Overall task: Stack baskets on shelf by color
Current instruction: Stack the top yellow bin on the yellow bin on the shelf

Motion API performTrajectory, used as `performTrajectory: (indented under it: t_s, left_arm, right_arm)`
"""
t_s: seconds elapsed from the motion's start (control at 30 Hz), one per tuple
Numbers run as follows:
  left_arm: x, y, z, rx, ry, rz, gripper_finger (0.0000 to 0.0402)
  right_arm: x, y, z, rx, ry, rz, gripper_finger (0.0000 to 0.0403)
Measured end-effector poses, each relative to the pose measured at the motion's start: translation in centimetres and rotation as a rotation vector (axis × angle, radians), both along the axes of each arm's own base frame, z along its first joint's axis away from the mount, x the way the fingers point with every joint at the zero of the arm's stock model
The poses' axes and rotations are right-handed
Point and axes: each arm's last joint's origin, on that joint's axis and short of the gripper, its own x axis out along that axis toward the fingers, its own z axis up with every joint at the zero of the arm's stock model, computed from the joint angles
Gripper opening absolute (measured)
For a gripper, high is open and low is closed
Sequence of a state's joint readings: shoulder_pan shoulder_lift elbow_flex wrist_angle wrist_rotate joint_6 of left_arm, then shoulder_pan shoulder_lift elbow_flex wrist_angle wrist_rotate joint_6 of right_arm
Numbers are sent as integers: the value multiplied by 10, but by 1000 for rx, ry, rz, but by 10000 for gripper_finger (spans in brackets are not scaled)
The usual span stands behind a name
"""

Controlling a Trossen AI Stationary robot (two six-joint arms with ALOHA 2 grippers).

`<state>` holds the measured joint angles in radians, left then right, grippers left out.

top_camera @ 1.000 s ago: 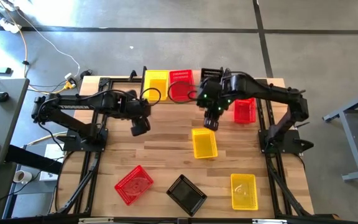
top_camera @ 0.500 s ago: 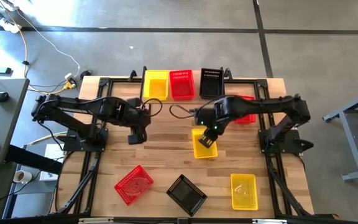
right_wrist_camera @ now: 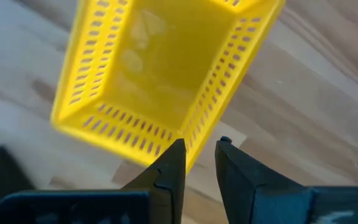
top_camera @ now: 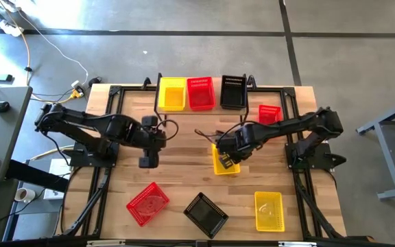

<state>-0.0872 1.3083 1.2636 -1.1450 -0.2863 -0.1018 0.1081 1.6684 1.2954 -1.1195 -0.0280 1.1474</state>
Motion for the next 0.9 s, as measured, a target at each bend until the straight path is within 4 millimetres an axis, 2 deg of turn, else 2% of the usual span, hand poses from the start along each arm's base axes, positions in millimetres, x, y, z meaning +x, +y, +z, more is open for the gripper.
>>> performTrajectory:
  t_s: [0.43, 0.67, 0.77, 0.9]
  left_arm:
    - [0, -5, 0, -26, -17, 41, 184]
    - [0, -5, 0, -40, -26, 74, 184]
    - [0, -5, 0, -41, -26, 77, 184]
    - [0, -5, 0, -50, -36, 96, 184]
  right_arm:
    - [-10, -8, -39, -94, 11, -85, 73]
    - [-10, -14, -54, -86, -29, -115, 71]
    - [-14, -16, -60, -71, -17, -144, 55]
    - [-13, -16, -61, -77, -30, -170, 11]
